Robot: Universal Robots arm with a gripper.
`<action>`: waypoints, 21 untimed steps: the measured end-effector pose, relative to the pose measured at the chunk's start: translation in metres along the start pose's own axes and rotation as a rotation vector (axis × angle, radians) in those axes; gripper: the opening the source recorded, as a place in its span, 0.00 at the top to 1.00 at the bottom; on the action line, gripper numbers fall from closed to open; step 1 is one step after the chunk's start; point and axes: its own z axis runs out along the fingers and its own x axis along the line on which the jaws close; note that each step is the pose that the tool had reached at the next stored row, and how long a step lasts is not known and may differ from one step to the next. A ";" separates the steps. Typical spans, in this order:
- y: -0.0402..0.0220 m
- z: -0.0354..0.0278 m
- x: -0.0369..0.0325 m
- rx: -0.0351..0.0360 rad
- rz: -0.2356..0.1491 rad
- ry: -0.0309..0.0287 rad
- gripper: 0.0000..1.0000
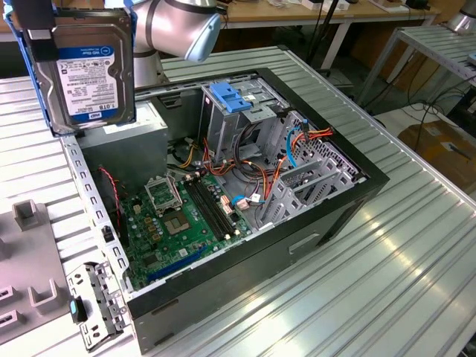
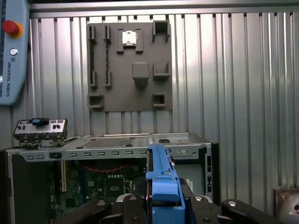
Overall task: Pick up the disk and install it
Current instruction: 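Pick up the disk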
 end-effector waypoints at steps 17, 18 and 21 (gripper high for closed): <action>-0.0385 0.0017 0.0086 0.0002 0.001 0.0022 0.63; -0.0419 0.0018 0.0084 0.0002 0.001 0.0024 0.63; -0.0537 0.0021 0.0079 0.0002 0.000 0.0031 0.63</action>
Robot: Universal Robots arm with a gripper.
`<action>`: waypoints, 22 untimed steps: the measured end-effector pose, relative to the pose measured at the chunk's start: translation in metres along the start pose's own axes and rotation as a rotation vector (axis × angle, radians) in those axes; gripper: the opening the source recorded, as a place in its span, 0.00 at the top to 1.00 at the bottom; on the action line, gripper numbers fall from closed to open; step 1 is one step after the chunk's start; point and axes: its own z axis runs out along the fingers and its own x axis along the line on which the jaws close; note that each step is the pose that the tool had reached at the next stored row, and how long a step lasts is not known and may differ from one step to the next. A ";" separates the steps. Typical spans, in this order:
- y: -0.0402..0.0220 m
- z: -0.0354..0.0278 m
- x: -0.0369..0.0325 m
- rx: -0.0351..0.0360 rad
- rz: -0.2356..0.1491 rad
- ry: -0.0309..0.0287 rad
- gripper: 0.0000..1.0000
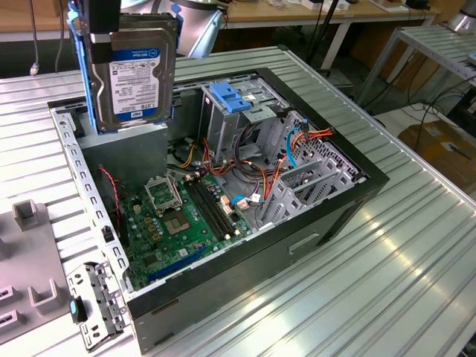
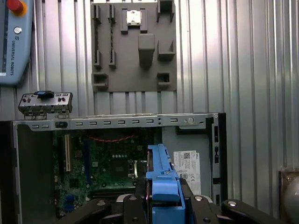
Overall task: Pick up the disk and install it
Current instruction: 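Pick up the disk, then insert the disk into the insertion slot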
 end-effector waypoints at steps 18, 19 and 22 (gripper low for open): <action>-0.0703 0.0015 -0.0030 0.0002 0.000 0.0042 0.63; -0.0703 0.0015 -0.0030 0.0002 0.000 0.0042 0.63; -0.0705 0.0015 -0.0030 0.0002 0.000 0.0042 0.63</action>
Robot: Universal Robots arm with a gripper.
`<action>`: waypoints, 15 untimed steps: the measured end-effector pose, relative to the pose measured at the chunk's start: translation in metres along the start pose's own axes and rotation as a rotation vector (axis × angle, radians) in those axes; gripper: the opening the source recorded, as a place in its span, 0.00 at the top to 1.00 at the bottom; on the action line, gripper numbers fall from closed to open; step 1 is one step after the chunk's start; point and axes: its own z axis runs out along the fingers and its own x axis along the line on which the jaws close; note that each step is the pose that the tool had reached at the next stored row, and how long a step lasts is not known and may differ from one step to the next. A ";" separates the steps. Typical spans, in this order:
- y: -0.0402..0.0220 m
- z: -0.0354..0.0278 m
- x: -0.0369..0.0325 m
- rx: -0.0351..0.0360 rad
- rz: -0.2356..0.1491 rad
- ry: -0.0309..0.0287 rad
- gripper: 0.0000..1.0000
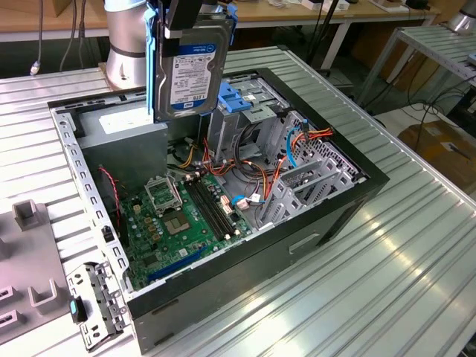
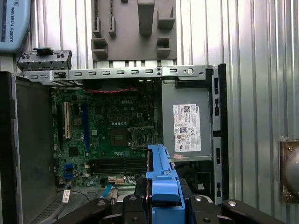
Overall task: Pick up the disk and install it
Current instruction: 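Insert the disk into the insertion slot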
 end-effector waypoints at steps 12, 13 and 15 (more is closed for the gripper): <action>-0.0002 0.0000 0.0030 0.0000 0.000 -0.0001 0.63; -0.0003 0.0000 0.0042 0.0000 0.000 -0.0001 0.63; -0.0004 0.0000 0.0087 0.0000 0.000 -0.0001 0.63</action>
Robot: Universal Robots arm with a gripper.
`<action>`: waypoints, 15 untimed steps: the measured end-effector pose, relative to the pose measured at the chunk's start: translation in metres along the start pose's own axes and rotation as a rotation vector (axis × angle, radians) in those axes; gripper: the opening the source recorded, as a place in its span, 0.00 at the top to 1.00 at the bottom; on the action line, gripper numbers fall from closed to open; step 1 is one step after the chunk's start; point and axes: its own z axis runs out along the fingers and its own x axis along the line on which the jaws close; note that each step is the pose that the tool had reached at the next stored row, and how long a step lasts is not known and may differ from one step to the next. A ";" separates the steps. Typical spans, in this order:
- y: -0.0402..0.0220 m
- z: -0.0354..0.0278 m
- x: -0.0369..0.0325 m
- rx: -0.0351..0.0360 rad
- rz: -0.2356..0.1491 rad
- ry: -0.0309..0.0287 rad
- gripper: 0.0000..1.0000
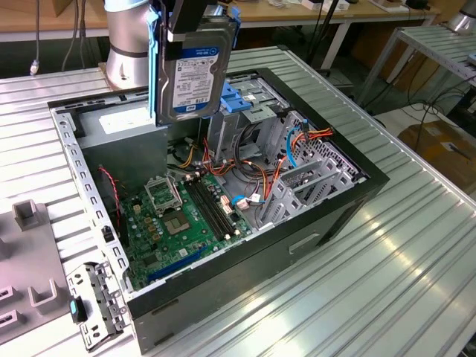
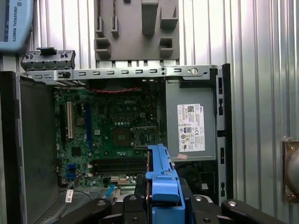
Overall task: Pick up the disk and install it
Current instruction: 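Insert the disk into the insertion slot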
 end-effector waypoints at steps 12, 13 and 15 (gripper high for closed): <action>-0.0007 -0.0001 0.0156 0.0000 0.000 0.0001 0.63; -0.0007 0.0000 0.0167 0.0000 0.000 0.0000 0.63; -0.0008 0.0000 0.0185 0.0000 0.000 0.0000 0.63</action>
